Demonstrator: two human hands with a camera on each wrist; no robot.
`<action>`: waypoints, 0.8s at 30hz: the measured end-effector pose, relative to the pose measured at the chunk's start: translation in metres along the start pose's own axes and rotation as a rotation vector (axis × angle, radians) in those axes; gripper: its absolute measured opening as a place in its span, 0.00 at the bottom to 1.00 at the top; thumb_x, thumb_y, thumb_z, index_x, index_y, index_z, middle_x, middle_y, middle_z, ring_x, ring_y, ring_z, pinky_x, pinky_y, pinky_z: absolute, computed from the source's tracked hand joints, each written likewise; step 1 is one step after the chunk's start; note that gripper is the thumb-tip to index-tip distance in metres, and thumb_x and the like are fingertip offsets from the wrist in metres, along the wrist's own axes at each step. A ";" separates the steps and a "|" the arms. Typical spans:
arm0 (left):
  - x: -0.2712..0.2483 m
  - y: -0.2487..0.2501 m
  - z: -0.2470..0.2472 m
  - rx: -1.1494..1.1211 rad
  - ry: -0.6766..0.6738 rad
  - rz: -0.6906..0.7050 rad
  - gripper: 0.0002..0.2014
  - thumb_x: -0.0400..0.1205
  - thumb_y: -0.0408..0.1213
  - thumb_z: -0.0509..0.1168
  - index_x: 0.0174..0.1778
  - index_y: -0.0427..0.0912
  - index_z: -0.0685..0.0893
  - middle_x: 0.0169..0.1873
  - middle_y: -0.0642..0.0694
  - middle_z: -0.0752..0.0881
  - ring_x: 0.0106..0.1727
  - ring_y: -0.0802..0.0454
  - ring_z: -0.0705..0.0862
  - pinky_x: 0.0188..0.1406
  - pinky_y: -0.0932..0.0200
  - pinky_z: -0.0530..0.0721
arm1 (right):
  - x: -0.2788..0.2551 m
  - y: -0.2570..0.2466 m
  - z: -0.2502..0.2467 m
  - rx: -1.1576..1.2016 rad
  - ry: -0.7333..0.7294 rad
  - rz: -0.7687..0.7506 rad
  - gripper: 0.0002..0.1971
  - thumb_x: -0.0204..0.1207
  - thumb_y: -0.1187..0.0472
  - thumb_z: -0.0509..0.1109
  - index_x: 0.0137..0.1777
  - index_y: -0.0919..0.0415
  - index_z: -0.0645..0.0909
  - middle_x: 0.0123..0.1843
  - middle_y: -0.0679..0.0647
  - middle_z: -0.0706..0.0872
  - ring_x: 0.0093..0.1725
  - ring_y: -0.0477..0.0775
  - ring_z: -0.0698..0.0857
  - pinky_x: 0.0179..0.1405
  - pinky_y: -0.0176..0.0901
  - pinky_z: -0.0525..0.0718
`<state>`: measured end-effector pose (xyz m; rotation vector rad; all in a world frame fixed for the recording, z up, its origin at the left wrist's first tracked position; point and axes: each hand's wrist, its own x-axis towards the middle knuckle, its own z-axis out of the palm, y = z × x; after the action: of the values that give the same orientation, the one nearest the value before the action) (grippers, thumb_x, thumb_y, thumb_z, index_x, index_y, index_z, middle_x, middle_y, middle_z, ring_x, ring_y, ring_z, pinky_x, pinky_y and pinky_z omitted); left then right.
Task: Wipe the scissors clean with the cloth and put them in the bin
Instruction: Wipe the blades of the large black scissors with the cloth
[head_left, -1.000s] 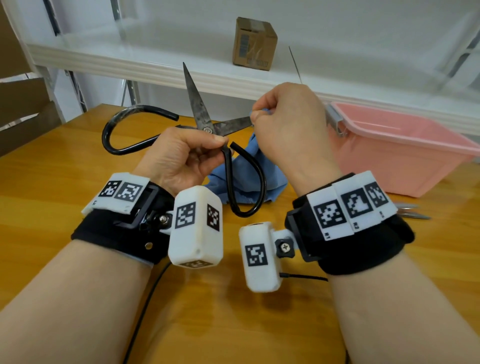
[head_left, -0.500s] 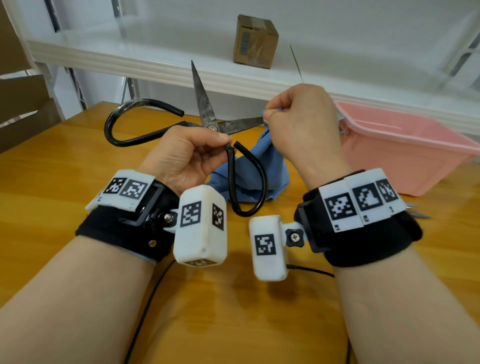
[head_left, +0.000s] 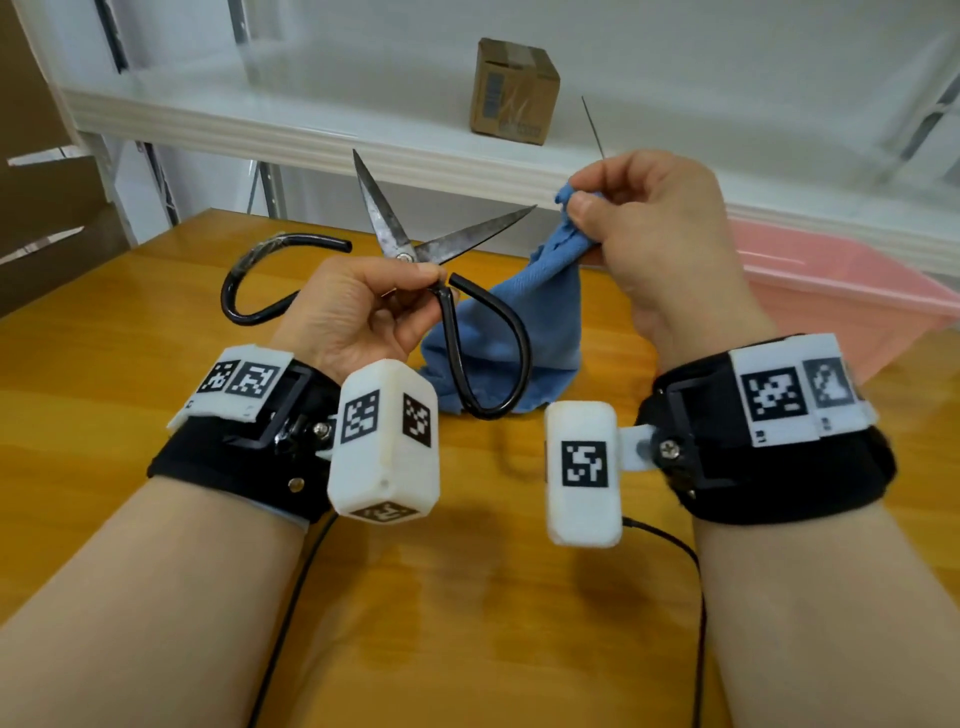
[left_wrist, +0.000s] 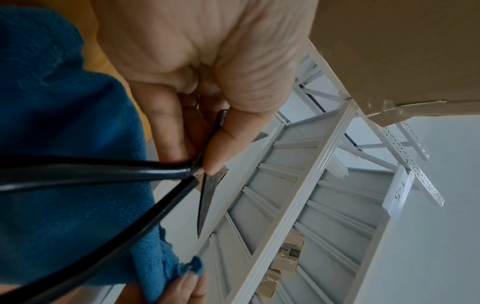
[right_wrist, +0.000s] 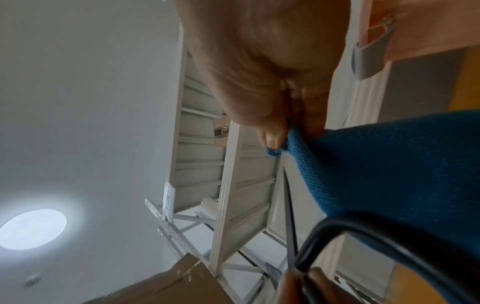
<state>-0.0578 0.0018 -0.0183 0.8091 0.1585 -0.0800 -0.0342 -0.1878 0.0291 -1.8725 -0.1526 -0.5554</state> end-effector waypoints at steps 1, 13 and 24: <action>0.001 0.000 -0.001 -0.013 0.001 -0.007 0.08 0.67 0.20 0.69 0.39 0.32 0.83 0.33 0.40 0.86 0.36 0.51 0.88 0.32 0.63 0.88 | -0.001 0.000 0.002 -0.031 -0.015 -0.016 0.11 0.78 0.70 0.72 0.40 0.52 0.86 0.42 0.53 0.91 0.45 0.52 0.92 0.49 0.53 0.92; 0.004 0.000 -0.007 -0.020 -0.028 -0.096 0.07 0.67 0.25 0.69 0.39 0.33 0.84 0.33 0.43 0.87 0.35 0.51 0.89 0.32 0.64 0.89 | -0.015 -0.015 0.026 -0.377 -0.058 -0.271 0.07 0.79 0.62 0.71 0.44 0.48 0.86 0.47 0.46 0.88 0.50 0.45 0.86 0.53 0.42 0.85; 0.000 -0.005 0.002 0.137 -0.047 -0.046 0.06 0.64 0.22 0.69 0.23 0.33 0.88 0.32 0.41 0.88 0.37 0.50 0.89 0.35 0.64 0.90 | -0.013 -0.001 0.021 -0.548 0.046 -0.213 0.07 0.79 0.63 0.69 0.46 0.50 0.86 0.55 0.54 0.86 0.51 0.51 0.85 0.48 0.42 0.83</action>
<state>-0.0588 -0.0027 -0.0207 0.9399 0.1283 -0.1540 -0.0398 -0.1663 0.0189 -2.3883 -0.1832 -0.8491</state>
